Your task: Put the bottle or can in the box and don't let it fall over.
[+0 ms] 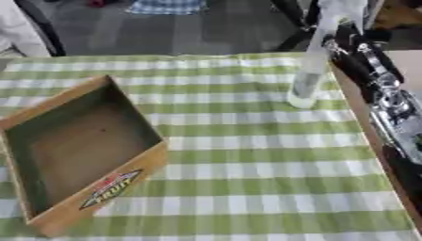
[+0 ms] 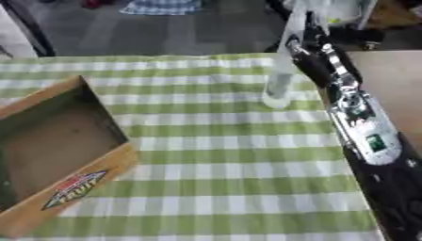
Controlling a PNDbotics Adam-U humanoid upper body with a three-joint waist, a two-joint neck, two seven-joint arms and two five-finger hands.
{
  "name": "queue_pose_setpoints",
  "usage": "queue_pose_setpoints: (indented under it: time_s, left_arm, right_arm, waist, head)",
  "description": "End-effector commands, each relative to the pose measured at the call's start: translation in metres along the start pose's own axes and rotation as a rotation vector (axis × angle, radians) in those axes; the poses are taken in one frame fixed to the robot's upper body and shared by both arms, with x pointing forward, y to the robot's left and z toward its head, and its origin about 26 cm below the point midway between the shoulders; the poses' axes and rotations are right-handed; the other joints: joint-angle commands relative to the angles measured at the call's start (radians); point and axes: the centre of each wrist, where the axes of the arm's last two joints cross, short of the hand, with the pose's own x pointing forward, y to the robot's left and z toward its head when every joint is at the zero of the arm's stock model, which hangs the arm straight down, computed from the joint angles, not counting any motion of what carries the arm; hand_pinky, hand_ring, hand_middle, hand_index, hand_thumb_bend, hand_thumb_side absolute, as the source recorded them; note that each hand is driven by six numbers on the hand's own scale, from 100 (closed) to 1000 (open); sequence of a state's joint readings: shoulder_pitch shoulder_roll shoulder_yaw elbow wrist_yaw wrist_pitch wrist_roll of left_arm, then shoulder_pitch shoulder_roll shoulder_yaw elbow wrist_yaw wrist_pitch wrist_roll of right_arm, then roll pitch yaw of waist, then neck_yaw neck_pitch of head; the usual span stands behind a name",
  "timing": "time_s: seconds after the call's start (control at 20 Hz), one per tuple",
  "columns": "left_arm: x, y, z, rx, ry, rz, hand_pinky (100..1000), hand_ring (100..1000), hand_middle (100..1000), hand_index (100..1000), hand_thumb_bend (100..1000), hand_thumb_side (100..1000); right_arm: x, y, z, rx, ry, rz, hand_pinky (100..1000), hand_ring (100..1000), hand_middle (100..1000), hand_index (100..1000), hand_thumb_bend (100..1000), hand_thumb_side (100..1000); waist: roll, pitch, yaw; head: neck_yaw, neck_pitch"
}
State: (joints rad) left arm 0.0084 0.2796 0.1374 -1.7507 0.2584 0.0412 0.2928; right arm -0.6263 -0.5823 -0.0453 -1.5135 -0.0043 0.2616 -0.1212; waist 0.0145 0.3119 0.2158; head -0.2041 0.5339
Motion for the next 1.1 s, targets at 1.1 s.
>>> queue_pose_setpoints:
  time_s: [1.1]
  left_arm:
    - [0.002,-0.001,0.0,-0.024,-0.006,-0.003,1000,587,688,701,237,713]
  right_arm:
    - [0.012,0.008,-0.013,-0.063,0.017,0.053,998,1000,1000,982,100,701]
  waist:
    - [-0.004,-0.014,0.006]
  head:
    - [-0.006,-0.014]
